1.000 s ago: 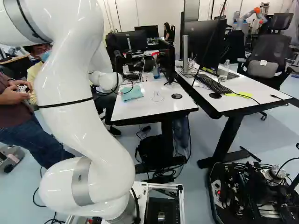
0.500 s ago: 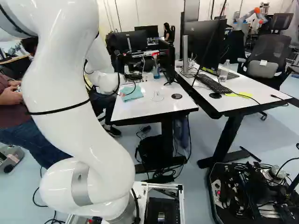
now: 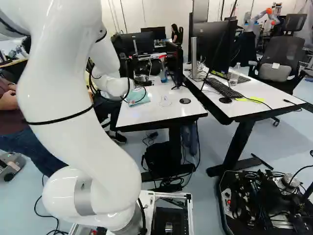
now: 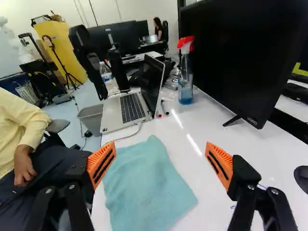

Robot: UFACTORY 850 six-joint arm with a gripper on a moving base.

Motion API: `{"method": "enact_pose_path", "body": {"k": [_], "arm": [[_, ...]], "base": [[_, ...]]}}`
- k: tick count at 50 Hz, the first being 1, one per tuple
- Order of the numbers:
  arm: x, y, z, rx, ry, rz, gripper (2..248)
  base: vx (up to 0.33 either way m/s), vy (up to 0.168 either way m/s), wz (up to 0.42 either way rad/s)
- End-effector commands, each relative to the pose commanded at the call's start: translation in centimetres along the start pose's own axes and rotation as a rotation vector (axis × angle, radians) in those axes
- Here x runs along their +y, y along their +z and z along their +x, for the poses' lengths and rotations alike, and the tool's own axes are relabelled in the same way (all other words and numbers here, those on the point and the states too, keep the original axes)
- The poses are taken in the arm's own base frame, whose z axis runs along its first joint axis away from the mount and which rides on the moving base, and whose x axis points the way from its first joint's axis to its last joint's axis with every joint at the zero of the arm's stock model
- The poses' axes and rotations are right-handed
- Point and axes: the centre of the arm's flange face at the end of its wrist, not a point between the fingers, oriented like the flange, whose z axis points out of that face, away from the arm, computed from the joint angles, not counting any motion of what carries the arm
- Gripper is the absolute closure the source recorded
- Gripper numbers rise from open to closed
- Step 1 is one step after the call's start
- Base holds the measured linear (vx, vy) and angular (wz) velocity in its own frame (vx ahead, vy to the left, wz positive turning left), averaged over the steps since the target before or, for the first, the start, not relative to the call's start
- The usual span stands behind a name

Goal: Clean the table with the green towel

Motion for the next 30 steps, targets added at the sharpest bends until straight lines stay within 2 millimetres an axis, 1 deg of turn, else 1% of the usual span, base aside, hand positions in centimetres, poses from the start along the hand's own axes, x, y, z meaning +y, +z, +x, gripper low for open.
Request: {"method": "enact_pose_path", "body": {"k": [7, 13, 25, 30], "arm": [[0.5, 0.6, -0.6, -0.073, -0.015, 0.002, 3], [0.5, 1.5, -1.4, -0.143, -0.031, 0.008, 3], [-0.1, 4.0, -3.0, -0.280, -0.069, 0.031, 3], [-0.4, 4.6, -3.4, -0.332, -0.088, 0.042, 3]], "base": [[0.000, 0.000, 0.000], [0.000, 0.000, 0.000], [0.000, 0.000, 0.000], [0.000, 0.000, 0.000]]}}
